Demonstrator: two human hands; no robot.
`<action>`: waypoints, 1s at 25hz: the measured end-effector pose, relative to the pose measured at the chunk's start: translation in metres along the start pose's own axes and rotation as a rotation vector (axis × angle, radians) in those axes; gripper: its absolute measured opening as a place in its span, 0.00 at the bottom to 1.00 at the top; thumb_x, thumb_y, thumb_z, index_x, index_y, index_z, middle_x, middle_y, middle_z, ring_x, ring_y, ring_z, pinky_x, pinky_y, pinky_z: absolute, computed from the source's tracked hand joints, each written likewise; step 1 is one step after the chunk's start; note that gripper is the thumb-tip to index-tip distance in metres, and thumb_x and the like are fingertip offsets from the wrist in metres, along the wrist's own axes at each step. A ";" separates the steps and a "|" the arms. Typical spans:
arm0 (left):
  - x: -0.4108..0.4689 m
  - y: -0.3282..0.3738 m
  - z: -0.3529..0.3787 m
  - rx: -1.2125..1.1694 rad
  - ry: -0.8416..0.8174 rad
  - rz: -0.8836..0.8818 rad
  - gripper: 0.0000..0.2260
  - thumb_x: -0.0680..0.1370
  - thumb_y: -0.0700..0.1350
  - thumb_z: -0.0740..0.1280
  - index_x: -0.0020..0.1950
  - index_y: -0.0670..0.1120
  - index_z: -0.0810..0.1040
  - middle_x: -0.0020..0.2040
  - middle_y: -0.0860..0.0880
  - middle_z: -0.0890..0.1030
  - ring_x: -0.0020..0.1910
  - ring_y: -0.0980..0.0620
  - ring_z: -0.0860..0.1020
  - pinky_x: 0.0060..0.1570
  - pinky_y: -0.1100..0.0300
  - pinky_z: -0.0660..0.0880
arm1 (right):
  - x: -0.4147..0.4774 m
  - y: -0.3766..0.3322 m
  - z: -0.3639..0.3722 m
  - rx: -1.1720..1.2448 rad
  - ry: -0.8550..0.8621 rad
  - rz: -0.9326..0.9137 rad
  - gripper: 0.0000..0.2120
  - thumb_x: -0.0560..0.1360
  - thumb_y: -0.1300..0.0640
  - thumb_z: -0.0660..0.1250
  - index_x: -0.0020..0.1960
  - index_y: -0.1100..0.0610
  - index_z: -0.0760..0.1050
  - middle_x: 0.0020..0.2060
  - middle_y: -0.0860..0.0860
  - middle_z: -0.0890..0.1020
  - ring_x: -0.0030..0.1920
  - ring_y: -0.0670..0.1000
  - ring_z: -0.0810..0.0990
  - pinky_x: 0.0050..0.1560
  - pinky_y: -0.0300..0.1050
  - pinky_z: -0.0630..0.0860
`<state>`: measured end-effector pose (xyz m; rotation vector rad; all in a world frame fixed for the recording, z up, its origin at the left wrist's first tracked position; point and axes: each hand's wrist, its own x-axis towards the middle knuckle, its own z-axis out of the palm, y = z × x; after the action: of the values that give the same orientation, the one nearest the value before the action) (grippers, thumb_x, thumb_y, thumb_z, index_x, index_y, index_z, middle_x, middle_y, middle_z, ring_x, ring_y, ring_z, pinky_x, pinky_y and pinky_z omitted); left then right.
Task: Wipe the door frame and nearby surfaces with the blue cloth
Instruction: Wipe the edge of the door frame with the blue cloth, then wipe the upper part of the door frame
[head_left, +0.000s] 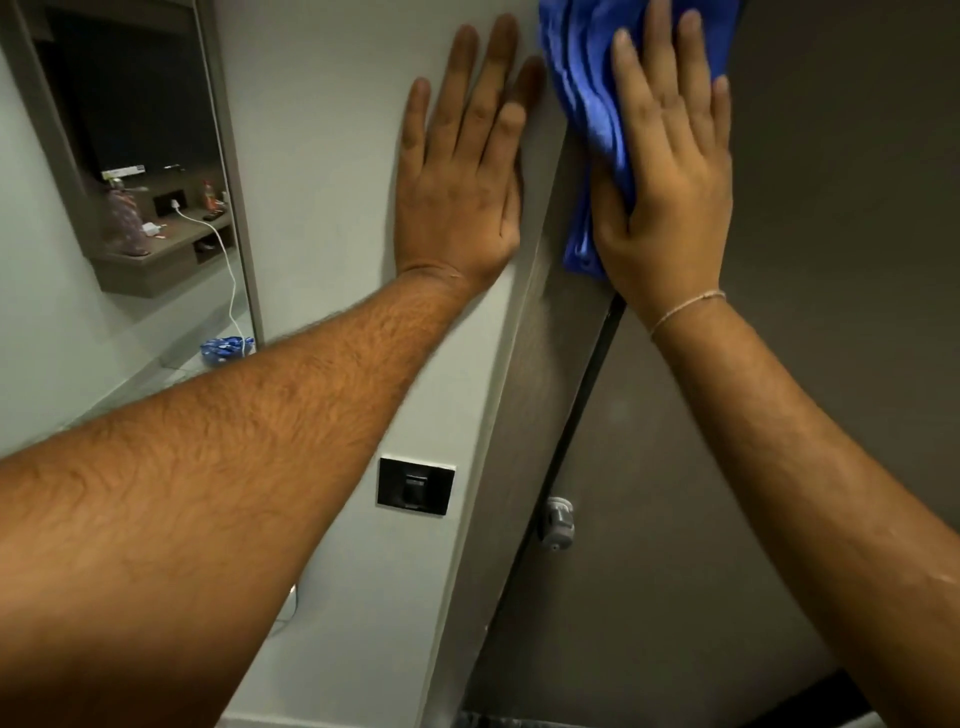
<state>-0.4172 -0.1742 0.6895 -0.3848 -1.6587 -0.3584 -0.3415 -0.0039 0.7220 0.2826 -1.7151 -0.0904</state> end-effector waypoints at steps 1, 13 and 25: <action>0.000 0.000 0.000 0.004 -0.003 0.004 0.27 0.84 0.42 0.60 0.85 0.45 0.64 0.84 0.41 0.67 0.84 0.38 0.65 0.83 0.36 0.60 | 0.010 0.000 -0.001 0.009 0.030 0.014 0.24 0.86 0.61 0.62 0.81 0.62 0.70 0.80 0.63 0.71 0.82 0.66 0.67 0.85 0.58 0.57; 0.006 0.006 -0.022 -0.098 -0.171 0.041 0.28 0.88 0.46 0.56 0.88 0.48 0.54 0.89 0.44 0.56 0.88 0.41 0.54 0.85 0.37 0.51 | -0.064 0.008 -0.079 0.372 -0.054 0.407 0.32 0.77 0.76 0.58 0.81 0.64 0.70 0.82 0.57 0.70 0.84 0.56 0.67 0.86 0.51 0.63; -0.393 0.201 -0.145 -0.502 -1.095 0.176 0.30 0.81 0.50 0.57 0.84 0.43 0.65 0.88 0.40 0.57 0.87 0.38 0.57 0.83 0.34 0.51 | -0.547 -0.065 -0.436 -0.003 -0.901 1.595 0.29 0.85 0.69 0.61 0.83 0.52 0.67 0.81 0.38 0.64 0.85 0.49 0.65 0.81 0.30 0.53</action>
<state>-0.1541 -0.0764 0.3191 -1.2569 -2.5561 -0.4674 0.1707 0.1069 0.2539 -1.3419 -2.3175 1.0821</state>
